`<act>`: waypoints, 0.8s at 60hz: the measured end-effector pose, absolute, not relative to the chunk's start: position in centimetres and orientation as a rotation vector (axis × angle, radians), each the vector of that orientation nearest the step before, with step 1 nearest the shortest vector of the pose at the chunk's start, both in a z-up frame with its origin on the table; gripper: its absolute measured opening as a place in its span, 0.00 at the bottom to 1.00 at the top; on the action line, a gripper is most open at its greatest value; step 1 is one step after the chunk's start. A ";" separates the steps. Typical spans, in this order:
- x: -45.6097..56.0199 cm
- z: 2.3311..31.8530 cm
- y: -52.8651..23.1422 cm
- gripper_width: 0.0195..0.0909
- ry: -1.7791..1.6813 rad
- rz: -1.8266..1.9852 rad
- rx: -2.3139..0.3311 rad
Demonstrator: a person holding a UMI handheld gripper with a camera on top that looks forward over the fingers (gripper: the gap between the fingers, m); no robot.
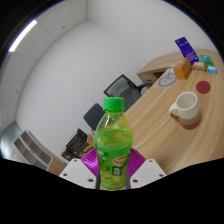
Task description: Pour water
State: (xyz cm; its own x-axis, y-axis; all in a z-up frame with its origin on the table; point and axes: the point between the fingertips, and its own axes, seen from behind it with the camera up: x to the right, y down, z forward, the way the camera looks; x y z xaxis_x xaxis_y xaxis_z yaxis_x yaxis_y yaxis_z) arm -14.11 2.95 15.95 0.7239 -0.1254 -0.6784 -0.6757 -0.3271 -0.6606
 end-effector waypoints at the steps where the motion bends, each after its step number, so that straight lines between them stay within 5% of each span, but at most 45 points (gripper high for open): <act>1: -13.6 15.8 3.2 0.19 0.655 0.655 -1.851; 30: -6.1 16.8 16.2 0.19 1.434 1.376 -1.698; 48: -4.3 16.8 19.8 0.19 1.538 1.460 -1.687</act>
